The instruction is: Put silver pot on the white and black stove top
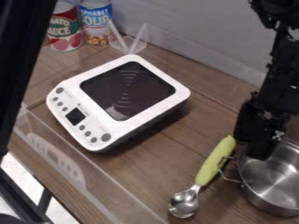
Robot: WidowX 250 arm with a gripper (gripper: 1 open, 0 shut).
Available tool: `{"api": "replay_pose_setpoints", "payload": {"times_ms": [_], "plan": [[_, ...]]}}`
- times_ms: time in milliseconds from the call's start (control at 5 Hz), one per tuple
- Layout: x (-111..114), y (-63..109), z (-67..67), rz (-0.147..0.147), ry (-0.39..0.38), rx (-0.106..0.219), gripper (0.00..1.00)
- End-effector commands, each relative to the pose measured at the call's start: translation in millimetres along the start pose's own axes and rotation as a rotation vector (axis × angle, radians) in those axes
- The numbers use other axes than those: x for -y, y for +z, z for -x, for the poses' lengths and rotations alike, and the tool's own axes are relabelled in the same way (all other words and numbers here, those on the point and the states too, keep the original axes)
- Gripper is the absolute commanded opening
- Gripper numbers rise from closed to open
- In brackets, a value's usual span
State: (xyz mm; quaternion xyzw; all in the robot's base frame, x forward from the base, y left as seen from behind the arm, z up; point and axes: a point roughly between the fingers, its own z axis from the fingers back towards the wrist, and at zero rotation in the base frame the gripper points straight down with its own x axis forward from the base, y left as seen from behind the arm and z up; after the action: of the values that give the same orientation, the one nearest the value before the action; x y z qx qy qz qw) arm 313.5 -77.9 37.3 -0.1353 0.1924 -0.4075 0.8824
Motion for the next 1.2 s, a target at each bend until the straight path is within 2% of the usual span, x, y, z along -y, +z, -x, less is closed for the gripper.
{"api": "replay_pose_setpoints", "payload": {"times_ms": [0,400,1000], "plan": [[-6.7,21.5,6.1,-0.026,0.017,0.056,1.0],[-10.9,25.9,-10.2,0.011,0.107,0.09,1.0],[-7.9,27.6,-23.5,0.074,0.277,0.16,1.0]]}}
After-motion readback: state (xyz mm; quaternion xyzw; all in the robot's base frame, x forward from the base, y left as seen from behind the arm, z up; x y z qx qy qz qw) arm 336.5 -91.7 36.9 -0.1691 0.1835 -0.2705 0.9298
